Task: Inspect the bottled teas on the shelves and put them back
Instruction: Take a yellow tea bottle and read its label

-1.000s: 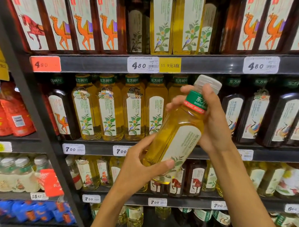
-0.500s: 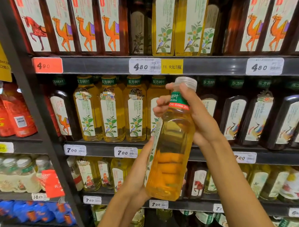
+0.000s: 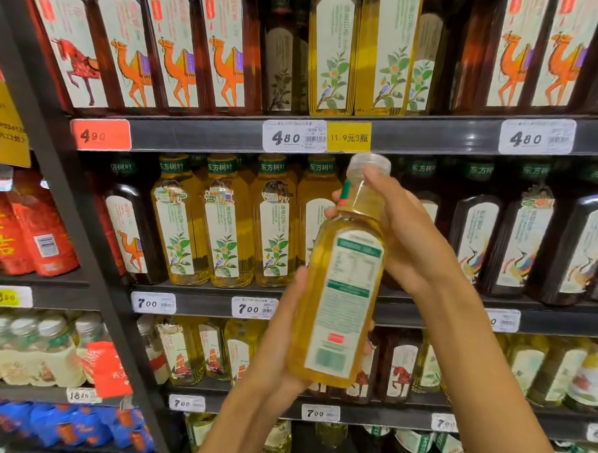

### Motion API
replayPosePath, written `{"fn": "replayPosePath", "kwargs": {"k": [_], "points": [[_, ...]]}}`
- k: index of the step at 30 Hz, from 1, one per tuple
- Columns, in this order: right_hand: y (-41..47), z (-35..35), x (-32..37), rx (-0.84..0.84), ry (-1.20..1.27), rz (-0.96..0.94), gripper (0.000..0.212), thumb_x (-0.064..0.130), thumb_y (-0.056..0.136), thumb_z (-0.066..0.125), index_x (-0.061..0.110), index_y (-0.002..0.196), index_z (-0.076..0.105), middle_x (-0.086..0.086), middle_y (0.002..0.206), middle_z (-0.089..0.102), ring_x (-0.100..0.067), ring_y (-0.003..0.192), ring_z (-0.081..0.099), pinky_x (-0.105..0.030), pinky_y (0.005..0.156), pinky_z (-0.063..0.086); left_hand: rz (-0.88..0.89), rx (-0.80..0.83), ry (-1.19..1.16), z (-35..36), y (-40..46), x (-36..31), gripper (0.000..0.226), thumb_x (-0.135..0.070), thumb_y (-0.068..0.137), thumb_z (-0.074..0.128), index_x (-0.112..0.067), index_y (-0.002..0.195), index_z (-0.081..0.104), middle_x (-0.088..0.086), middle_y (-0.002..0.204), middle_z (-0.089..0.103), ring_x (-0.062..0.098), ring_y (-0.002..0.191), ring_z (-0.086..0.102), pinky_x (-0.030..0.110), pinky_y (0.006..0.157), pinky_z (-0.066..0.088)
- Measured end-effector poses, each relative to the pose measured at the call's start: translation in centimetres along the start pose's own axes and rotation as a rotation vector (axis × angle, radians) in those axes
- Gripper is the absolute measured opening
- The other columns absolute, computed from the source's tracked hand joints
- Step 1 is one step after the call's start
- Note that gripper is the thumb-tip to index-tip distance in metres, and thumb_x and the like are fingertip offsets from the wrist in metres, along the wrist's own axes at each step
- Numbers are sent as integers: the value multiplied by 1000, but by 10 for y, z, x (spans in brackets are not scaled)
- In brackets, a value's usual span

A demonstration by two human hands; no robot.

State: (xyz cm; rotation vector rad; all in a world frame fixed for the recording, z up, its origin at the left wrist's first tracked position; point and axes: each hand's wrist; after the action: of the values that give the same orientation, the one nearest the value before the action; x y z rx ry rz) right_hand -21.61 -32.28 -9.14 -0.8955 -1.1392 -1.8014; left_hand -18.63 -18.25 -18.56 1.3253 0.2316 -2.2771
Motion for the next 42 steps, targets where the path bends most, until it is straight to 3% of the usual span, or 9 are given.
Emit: {"fn": "replayPosePath", "kwargs": {"k": [4,9,12,17,23,29,32,37,42], "points": [[3,6,-5,110,196,17,29,37,89,52,12,103,53,-5,72,64,-21,66,66,-35,71,54,-92,111,-93,2,4,3,77,-69,78,47,-5,116,66,16,96,69,25,78,68,35,69,56],[-3,5,0,41,-133,-180,22,34,91,59,17,104,56,-5,76,65,-22,69,68,-32,62,56,197,-179,395,-6,0,-3,54,-79,71,45,-52,114,61,-17,118,67,5,114,60,28,97,49],[-1,13,1,-62,-274,-248,21,36,91,61,22,105,58,0,76,67,-19,73,70,-28,64,56,234,-174,579,7,-1,-9,27,-79,65,48,-76,92,50,-51,94,57,-30,92,51,-5,71,41],[4,6,10,80,-207,-122,41,44,88,59,18,120,57,2,91,72,-16,87,71,-26,70,56,116,-54,253,0,1,-14,84,-79,58,64,-21,119,65,9,109,72,22,95,70,35,77,58],[9,12,-1,225,255,-43,47,39,82,56,8,116,48,-8,83,69,-22,74,70,-34,72,57,-28,91,44,3,-1,-10,78,-71,77,43,-11,121,64,20,106,68,28,87,68,43,79,56],[10,8,1,97,46,-190,33,38,88,58,11,106,54,-6,82,65,-17,66,65,-29,57,55,68,-203,285,-5,-1,-8,57,-80,63,56,-48,108,67,-6,120,68,16,114,63,36,92,53],[13,14,5,-16,-47,-235,38,43,83,61,13,107,56,-4,82,67,-16,66,66,-27,54,53,164,-233,421,-6,0,-13,47,-82,51,63,-63,94,60,-28,103,69,-7,99,64,22,85,53],[29,27,20,-96,-165,-261,34,45,85,61,19,108,58,-1,82,70,-16,68,69,-24,55,53,294,-209,694,0,9,-42,73,-79,43,71,-52,108,53,-25,109,68,-9,96,64,8,70,50],[54,48,51,-52,-221,-391,21,36,93,57,19,106,56,0,80,67,-13,66,69,-24,54,54,571,-262,837,15,28,-83,49,-51,66,75,-42,109,53,-29,102,66,-7,93,64,8,68,51]]}}
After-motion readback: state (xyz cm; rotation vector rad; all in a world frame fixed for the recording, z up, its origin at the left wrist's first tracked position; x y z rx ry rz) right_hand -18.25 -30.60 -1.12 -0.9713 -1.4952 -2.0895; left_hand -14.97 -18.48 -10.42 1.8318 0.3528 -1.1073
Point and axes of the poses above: each hand's wrist, its own y-axis towards the middle knuckle, its own z-axis out of the palm, x = y × z
